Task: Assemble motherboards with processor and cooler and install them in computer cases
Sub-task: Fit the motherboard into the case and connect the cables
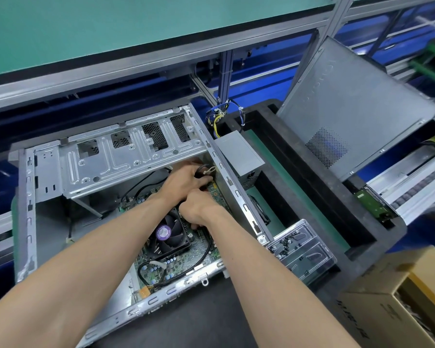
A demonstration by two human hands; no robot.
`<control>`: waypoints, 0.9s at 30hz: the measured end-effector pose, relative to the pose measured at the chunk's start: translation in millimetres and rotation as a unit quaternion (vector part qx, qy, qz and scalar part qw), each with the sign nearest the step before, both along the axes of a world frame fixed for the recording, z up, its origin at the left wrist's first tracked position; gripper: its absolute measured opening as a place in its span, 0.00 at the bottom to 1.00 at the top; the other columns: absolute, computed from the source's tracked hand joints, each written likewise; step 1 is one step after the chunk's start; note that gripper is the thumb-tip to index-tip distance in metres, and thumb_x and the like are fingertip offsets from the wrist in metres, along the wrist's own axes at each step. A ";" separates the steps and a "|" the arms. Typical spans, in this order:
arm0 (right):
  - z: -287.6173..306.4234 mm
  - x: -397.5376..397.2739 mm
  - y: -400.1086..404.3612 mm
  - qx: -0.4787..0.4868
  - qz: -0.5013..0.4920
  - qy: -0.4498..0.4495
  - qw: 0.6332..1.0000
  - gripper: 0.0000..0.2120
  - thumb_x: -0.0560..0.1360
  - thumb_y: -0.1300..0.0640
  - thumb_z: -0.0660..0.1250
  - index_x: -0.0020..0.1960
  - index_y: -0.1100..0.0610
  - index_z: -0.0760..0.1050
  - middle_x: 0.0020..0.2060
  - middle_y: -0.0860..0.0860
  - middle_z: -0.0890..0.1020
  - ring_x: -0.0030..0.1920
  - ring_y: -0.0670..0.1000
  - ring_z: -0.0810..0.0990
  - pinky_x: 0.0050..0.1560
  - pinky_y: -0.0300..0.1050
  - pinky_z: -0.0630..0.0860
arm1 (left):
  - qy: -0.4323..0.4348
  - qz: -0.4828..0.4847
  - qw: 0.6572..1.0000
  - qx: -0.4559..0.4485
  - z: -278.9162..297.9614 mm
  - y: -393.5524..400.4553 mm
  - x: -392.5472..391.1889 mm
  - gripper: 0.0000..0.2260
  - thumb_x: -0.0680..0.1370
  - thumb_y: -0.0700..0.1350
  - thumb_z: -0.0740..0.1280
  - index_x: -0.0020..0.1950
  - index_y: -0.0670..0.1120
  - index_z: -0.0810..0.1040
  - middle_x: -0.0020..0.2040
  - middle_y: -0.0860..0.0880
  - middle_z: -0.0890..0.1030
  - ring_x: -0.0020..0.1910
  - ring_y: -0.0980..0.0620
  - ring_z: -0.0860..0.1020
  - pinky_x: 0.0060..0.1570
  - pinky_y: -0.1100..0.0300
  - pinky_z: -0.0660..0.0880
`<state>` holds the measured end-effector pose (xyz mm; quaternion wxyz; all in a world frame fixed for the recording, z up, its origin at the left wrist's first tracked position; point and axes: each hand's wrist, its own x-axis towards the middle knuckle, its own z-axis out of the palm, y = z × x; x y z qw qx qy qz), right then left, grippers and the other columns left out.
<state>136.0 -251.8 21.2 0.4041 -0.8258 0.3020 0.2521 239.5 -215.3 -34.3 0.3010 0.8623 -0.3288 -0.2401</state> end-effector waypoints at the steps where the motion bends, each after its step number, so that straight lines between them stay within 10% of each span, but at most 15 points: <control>1: -0.4 0.1 0.2 -0.002 0.001 0.000 1.000 0.17 0.80 0.61 0.56 0.64 0.70 0.72 0.56 0.68 0.79 0.40 0.57 0.78 0.44 0.48 0.77 | 0.000 -0.001 1.000 0.000 -0.2 -0.3 -0.1 0.04 0.78 0.56 0.70 0.46 0.58 0.79 0.42 0.54 0.83 0.41 0.53 0.79 0.38 0.60 0.71; 21: -1.4 1.1 -0.4 -0.010 0.005 -0.004 1.000 0.16 0.80 0.60 0.57 0.63 0.69 0.72 0.60 0.68 0.78 0.43 0.59 0.78 0.46 0.48 0.76 | 0.006 -0.001 1.000 0.009 2.0 -1.8 -2.4 0.10 0.79 0.54 0.70 0.53 0.49 0.83 0.48 0.51 0.85 0.47 0.50 0.81 0.45 0.56 0.73; 27: -0.7 1.2 0.4 0.007 -0.008 -0.001 1.000 0.17 0.80 0.61 0.57 0.65 0.69 0.71 0.62 0.68 0.77 0.59 0.64 0.79 0.52 0.51 0.77 | 0.007 -0.005 1.000 0.019 5.7 -3.7 -4.3 0.09 0.79 0.53 0.70 0.48 0.49 0.81 0.44 0.50 0.83 0.43 0.50 0.79 0.37 0.59 0.67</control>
